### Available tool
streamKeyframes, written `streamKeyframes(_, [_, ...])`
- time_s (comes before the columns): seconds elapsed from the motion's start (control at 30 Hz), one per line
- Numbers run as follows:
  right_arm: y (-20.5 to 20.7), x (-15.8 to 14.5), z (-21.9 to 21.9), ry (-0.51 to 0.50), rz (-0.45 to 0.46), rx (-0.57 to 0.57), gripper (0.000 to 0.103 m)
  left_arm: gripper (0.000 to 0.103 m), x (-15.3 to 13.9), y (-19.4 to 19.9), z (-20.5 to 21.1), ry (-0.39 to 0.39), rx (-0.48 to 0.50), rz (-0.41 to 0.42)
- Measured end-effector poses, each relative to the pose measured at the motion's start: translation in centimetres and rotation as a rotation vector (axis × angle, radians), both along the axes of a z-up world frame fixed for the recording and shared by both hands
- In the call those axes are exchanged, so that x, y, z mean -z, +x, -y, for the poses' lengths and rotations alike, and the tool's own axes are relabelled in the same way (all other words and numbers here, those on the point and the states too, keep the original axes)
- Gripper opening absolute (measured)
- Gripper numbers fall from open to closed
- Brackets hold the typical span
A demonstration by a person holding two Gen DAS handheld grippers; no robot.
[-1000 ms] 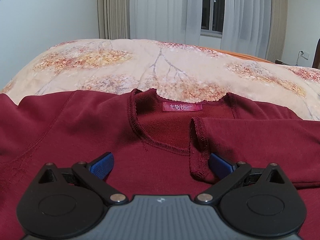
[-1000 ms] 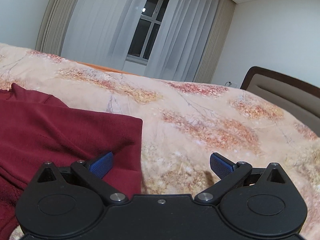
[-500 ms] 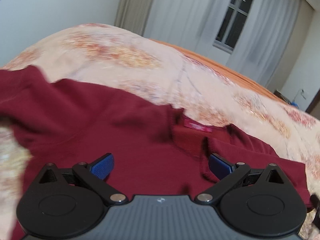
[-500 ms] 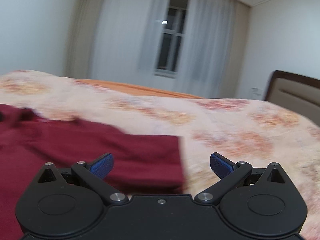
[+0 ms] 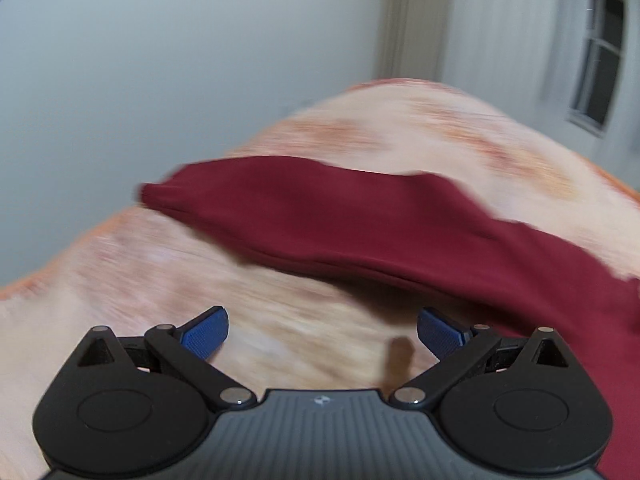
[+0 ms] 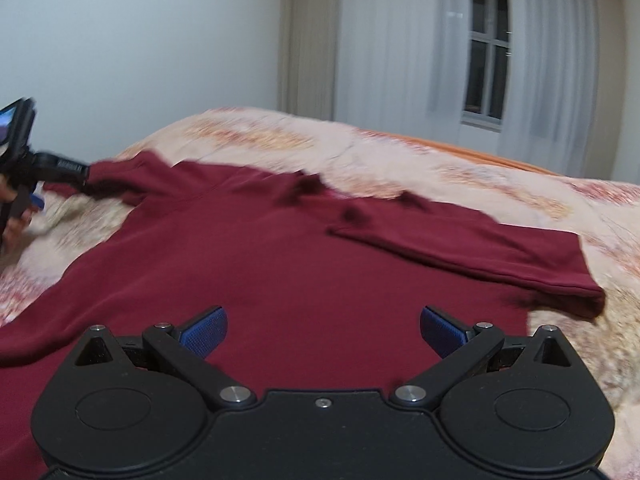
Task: Fold small clothes
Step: 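Reach the left gripper to the other sleeve cuff and close on it, then lift the held sleeve, lay it across the shirt body, open the left gripper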
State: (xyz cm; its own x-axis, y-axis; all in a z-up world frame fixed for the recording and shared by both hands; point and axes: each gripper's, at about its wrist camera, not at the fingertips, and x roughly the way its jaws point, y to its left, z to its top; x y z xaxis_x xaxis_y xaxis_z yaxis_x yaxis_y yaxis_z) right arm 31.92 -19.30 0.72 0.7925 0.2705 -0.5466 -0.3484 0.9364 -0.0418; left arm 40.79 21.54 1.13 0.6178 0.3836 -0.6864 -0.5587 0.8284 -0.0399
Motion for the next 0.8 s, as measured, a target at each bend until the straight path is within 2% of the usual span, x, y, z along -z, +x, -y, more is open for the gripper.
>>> streamKeyframes(0.1, [-0.5, 0.1, -1.1, -0.003, -0.02, -0.02, 0.102, 0.103, 0.6, -0.3, -4.7, -0.039, -0.069, 0.015])
streamKeyframes(0.2, [-0.6, 0.6, -1.5, -0.003, -0.033, -0.025, 0.102, 0.103, 1.3, -0.2, -8.0, -0.099, -0.101, 0.066])
streamKeyframes(0.37, [-0.7, 1.6, -1.5, -0.013, -0.056, 0.0, 0.102, 0.103, 1.7, 0.0, -10.5, -0.156, -0.128, 0.152])
streamKeyframes(0.53, [-0.6, 2.1, -1.1, 0.001, -0.072, 0.011, 0.102, 0.102, 2.3, -0.6, -13.4, -0.247, -0.248, 0.261])
streamKeyframes(0.63, [-0.5, 2.3, -1.1, 0.003, -0.077, 0.012, 0.102, 0.088, 2.4, -0.6, -14.7, -0.28, -0.316, 0.295])
streamKeyframes(0.7, [-0.4, 2.4, -1.0, 0.005, -0.084, 0.013, 0.102, 0.066, 2.5, -0.5, -15.3, -0.3, -0.342, 0.319])
streamKeyframes(0.77, [-0.4, 2.6, -1.0, 0.006, -0.089, 0.014, 0.102, 0.052, 2.7, -0.5, -16.1, -0.332, -0.36, 0.335])
streamKeyframes(0.8, [-0.4, 2.7, -1.0, 0.006, -0.091, 0.014, 0.102, 0.039, 2.7, -0.5, -16.5, -0.346, -0.37, 0.345])
